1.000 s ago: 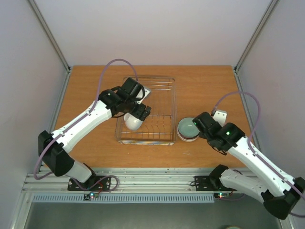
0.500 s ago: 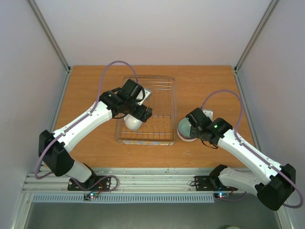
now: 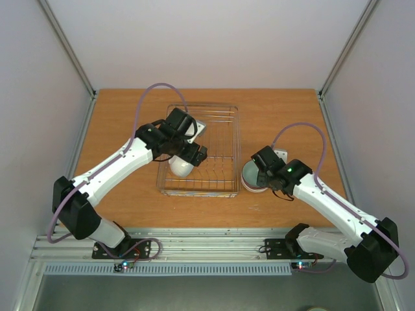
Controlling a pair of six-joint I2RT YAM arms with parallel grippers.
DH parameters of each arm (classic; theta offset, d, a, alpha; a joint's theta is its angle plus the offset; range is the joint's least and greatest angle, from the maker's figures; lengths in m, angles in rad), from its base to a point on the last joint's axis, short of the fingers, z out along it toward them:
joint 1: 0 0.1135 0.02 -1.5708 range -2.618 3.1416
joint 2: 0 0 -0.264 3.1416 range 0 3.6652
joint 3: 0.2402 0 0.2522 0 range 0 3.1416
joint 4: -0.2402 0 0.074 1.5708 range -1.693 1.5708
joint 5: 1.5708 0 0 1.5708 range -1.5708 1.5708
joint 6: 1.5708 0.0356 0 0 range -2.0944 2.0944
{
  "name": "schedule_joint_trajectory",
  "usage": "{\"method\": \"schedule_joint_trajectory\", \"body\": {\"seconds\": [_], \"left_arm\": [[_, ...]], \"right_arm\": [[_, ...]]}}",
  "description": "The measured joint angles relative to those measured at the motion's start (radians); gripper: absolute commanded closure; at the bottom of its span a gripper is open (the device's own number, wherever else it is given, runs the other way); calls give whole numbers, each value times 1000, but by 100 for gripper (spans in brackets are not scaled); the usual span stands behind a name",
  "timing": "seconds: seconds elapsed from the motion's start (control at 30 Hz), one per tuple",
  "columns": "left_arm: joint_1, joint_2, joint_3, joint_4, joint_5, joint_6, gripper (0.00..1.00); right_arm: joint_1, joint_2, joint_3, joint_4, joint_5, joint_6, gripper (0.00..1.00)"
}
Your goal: Load the bowls into the dish rack
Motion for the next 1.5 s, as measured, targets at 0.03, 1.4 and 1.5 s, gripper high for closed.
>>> {"method": "schedule_joint_trajectory", "body": {"seconds": [0.03,1.4,1.5], "left_arm": [[0,0,-1,0,0,0,9],[28,0,-38,29,31,-21,9],[28,0,-39,31,33,-21,9]], "right_arm": [[0,0,0,1,0,0,90],[-1,39,-11,6,26,-7,82],[-1,39,-12,10,26,-7,82]]}}
